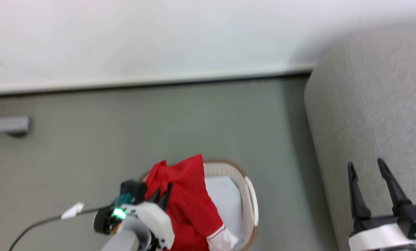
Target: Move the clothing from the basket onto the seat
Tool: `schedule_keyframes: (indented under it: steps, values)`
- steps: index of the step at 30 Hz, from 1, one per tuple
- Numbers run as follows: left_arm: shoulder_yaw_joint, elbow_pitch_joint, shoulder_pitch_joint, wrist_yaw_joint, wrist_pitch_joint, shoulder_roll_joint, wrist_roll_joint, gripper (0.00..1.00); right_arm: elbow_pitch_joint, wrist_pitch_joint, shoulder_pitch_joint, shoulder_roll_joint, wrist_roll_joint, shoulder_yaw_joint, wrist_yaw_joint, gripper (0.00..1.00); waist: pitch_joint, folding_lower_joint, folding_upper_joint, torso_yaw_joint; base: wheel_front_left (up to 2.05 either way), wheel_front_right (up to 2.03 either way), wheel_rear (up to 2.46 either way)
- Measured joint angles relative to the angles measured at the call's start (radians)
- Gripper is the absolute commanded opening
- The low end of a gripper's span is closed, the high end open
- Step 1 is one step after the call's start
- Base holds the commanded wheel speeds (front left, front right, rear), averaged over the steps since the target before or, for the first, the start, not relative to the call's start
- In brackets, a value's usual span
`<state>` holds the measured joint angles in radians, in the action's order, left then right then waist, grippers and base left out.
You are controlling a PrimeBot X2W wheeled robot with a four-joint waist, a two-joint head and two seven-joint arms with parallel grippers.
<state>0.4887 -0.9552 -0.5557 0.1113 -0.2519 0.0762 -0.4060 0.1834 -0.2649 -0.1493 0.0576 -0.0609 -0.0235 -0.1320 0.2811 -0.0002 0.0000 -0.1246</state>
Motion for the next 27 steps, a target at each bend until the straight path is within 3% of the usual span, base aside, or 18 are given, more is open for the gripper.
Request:
schedule_keyframes:
  steps: [9, 18, 27]
  values:
    - [-0.071, 0.343, 0.237, -0.098, -0.009, 0.074, -0.037, 0.00, 0.023, 0.000, 0.097, 0.029, -0.002, -0.014, 0.000, 1.00, -0.188, -0.0001, 0.0000, 0.049, 0.00, 0.00, 0.00]
    - [-0.181, 0.681, 0.499, -0.221, -0.011, 0.143, -0.060, 0.00, 0.044, 0.000, 0.174, 0.071, -0.004, -0.017, 0.000, 1.00, -0.302, -0.0002, 0.0000, 0.107, 0.00, 0.00, 0.00]
    - [-0.254, 0.834, 0.636, -0.253, -0.011, 0.186, -0.050, 0.00, 0.058, 0.000, 0.197, 0.076, -0.009, -0.014, 0.000, 1.00, -0.361, 0.0000, 0.0000, 0.147, 0.00, 0.00, 0.00]
